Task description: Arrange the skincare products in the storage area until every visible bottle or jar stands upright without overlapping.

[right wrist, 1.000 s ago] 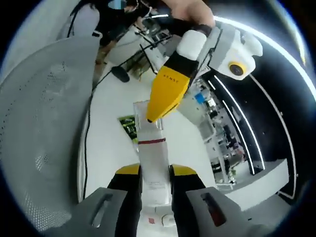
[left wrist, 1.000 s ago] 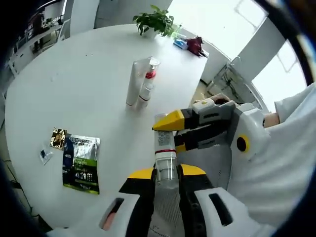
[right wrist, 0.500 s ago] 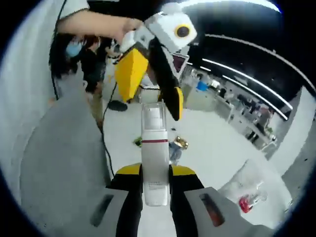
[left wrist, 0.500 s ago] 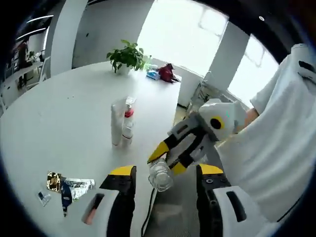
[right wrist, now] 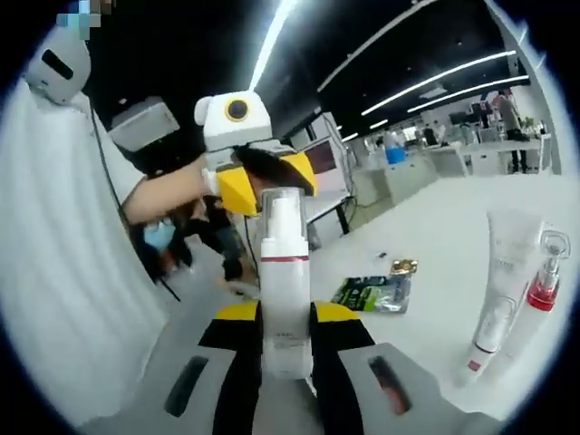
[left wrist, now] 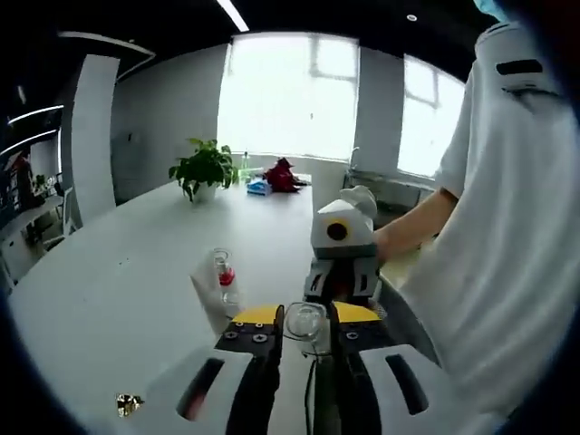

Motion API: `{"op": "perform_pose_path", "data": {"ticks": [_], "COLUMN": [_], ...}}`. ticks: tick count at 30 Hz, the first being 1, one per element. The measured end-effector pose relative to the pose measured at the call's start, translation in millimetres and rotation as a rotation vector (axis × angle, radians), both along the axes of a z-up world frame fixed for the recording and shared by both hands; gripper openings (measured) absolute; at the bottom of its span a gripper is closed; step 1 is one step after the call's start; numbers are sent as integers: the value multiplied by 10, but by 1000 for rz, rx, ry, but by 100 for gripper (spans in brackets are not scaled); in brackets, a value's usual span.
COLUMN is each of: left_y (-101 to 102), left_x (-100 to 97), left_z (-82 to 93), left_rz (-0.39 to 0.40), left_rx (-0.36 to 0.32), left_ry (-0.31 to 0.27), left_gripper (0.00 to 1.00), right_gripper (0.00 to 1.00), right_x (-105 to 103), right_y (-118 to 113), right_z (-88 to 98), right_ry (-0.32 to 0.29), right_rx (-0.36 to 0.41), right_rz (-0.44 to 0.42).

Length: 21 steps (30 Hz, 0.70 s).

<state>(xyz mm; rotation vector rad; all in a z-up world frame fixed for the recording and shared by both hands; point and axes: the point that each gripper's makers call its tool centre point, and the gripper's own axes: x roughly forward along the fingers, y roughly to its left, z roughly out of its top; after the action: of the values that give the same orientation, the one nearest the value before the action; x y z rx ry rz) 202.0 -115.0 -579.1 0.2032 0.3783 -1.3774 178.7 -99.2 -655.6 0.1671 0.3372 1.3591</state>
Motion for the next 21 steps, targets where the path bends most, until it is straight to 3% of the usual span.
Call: {"op": "perform_pose_path", "data": {"ticks": [3, 6, 12, 14, 17, 19, 21], "left_y": [-31, -31, -26, 12, 82, 150, 179], "left_x": [35, 125, 284, 343, 461, 552, 616], "left_z": [-22, -64, -85, -122, -160, -196, -207], "left_rz": [24, 105, 217, 269, 412, 500, 542], "left_rx": [12, 33, 66, 107, 157, 170, 162], "left_ry": [36, 98, 121, 121, 157, 200, 227], "left_gripper": [24, 23, 22, 22, 23, 22, 23], "right_gripper": [20, 20, 22, 26, 36, 34, 30], "right_x": [-9, 41, 171, 257, 424, 497, 495], "right_y": [2, -39, -81, -121, -203, -204, -155], "right_z": [-7, -25, -27, -79, -118, -61, -21], "right_ry": [2, -4, -37, -81, -217, -267, -299], "right_rx": [-10, -24, -80, -167, -374, -399, -414], "right_rz": [-10, -37, -116, -170, -306, -385, -407]}}
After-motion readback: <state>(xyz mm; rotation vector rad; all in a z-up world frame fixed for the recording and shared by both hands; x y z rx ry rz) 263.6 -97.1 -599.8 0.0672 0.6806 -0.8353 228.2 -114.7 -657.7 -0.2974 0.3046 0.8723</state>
